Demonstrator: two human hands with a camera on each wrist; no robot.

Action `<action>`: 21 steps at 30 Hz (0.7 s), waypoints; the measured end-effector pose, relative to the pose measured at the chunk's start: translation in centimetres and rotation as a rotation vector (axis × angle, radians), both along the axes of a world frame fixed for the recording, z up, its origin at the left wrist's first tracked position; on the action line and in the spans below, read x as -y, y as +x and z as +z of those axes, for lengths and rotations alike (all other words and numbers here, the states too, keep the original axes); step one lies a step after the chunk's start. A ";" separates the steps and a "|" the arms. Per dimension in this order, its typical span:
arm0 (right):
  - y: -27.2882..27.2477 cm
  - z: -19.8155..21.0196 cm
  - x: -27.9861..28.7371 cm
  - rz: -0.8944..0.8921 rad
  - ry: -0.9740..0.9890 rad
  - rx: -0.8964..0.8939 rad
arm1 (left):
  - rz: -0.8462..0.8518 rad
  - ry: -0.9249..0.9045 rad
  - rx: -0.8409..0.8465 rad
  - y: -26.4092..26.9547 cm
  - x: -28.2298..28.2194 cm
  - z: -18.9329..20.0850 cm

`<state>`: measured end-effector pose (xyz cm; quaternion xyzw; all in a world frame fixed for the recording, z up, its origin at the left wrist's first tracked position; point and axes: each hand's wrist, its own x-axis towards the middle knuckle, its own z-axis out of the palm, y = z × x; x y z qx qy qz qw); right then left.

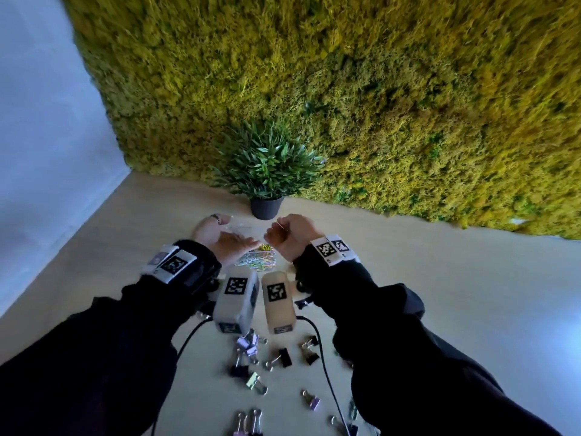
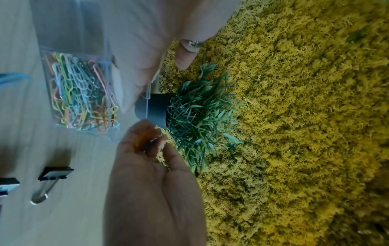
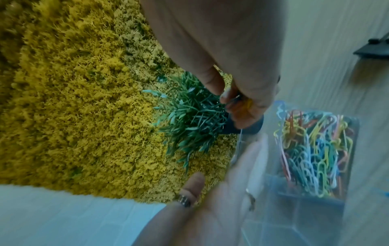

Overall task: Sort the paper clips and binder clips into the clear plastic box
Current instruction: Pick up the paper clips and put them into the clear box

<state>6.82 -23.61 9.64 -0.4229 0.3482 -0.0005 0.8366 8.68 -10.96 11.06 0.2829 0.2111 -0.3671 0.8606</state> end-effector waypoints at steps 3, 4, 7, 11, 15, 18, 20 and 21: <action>0.0 -0.1 -0.1 -0.020 -0.018 -0.029 | -0.049 -0.011 -0.021 0.5 -0.6 0.5; -0.2 -0.2 0.0 -0.008 -0.027 -0.034 | -0.068 0.010 -0.021 0.6 -0.9 0.7; -0.6 -0.3 0.3 0.050 -0.006 -0.009 | -0.067 0.100 0.003 0.9 -1.3 0.8; -1.7 -0.5 1.5 0.142 0.045 0.014 | -0.201 0.197 0.107 1.0 -3.2 0.5; -3.6 0.6 2.9 0.246 -0.087 0.045 | -0.222 0.670 0.616 1.0 -4.1 -0.5; -3.7 0.6 3.9 0.282 -0.424 -0.023 | -0.490 1.426 1.321 1.8 -4.1 -2.7; -2.5 -0.3 4.1 0.331 -0.716 -0.066 | -0.746 1.642 1.414 2.1 -3.9 -4.0; -1.6 -1.1 4.2 0.388 -0.855 -0.069 | -0.779 1.643 1.401 2.2 -3.9 -4.5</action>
